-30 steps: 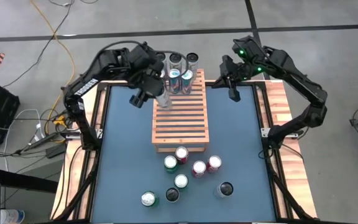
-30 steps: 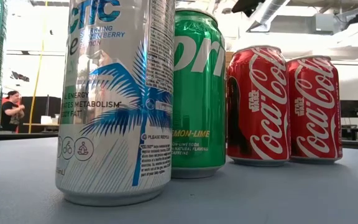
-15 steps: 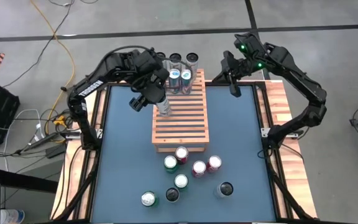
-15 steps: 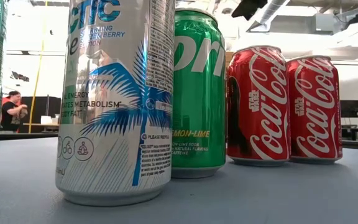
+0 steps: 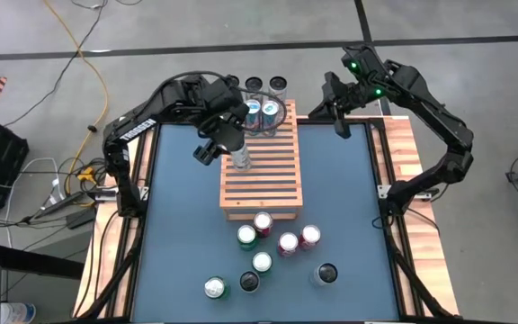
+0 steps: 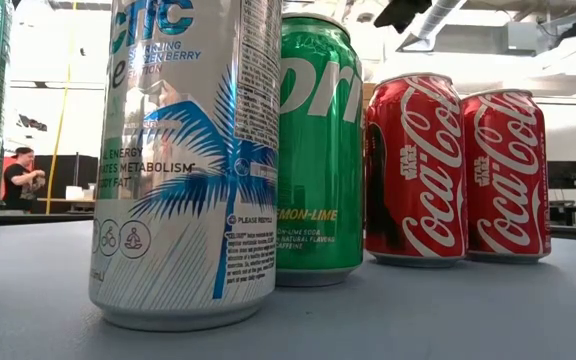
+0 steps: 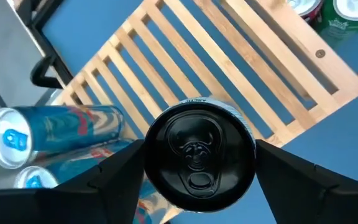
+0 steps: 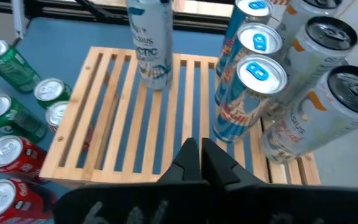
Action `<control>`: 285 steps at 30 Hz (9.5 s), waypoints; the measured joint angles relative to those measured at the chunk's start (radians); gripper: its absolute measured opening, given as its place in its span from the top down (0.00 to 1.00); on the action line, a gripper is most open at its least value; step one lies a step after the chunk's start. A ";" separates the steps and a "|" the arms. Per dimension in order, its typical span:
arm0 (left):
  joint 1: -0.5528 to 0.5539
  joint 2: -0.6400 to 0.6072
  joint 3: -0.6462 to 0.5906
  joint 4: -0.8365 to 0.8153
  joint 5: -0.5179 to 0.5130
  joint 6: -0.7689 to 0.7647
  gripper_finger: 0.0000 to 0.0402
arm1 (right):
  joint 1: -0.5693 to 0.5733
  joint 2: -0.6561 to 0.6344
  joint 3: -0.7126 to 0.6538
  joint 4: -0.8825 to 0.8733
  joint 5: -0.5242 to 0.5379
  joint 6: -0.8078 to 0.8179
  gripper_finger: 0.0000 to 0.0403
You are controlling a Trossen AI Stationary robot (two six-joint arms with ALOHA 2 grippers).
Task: Place canned beverage on shelf
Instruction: Put the top center white blue soda can on the shelf
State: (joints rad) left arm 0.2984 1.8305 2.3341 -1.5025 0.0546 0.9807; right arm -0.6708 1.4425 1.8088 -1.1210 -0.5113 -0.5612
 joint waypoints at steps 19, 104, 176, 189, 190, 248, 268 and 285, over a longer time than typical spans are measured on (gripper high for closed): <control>-0.110 0.000 0.001 0.063 -0.220 -0.088 0.27 | 0.003 0.000 0.000 0.000 -0.025 0.014 0.45; -0.640 -0.723 -1.392 1.486 -1.176 -1.288 0.28 | 0.237 0.311 0.000 0.623 -0.168 0.117 0.42; -0.344 -0.506 -1.397 1.629 -0.814 -1.187 0.48 | 0.151 0.243 0.000 0.526 -0.169 0.141 0.42; -0.129 -0.599 -1.397 1.603 -0.298 -1.104 0.48 | 0.063 0.101 0.000 0.376 -0.170 0.063 0.42; -0.109 -0.606 -1.397 1.585 -0.259 -1.103 0.48 | 0.058 0.093 0.000 0.368 -0.171 0.058 0.42; 0.540 -0.682 -1.457 1.524 0.884 -0.726 0.48 | 0.041 0.076 0.000 0.484 -0.036 0.207 0.42; 0.355 -0.446 -1.370 1.922 0.809 -0.976 0.48 | 0.033 0.074 0.000 0.520 -0.037 0.221 0.42; 0.224 -0.567 -1.314 1.578 0.442 -0.896 0.48 | -0.006 0.042 0.000 0.399 -0.040 0.181 0.42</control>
State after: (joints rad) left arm 0.5228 1.2631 1.0198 0.0757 0.4970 0.0842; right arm -0.6772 1.4849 1.8088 -0.7222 -0.5517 -0.3801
